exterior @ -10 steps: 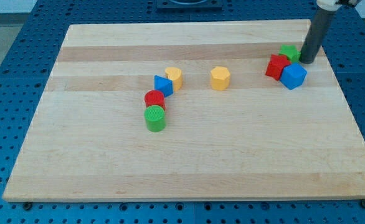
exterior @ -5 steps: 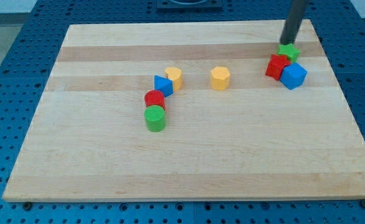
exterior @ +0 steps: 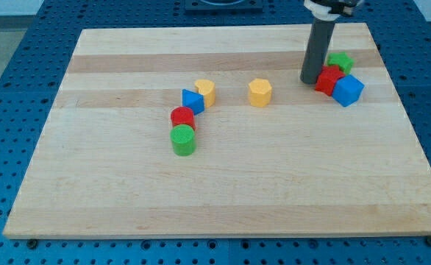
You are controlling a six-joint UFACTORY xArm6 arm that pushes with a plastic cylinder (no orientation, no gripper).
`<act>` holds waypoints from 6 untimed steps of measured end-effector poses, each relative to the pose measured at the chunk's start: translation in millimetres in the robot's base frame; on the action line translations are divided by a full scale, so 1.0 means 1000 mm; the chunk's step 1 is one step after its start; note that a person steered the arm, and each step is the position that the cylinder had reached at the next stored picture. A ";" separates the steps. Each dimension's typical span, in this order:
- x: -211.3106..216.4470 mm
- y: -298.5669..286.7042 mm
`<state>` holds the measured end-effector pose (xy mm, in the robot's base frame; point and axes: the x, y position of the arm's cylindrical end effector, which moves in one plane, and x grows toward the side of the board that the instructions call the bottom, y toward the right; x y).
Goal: Adjust the red star in between the green star and blue cube
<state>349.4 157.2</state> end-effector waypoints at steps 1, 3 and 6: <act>0.000 0.008; 0.000 0.014; 0.000 0.020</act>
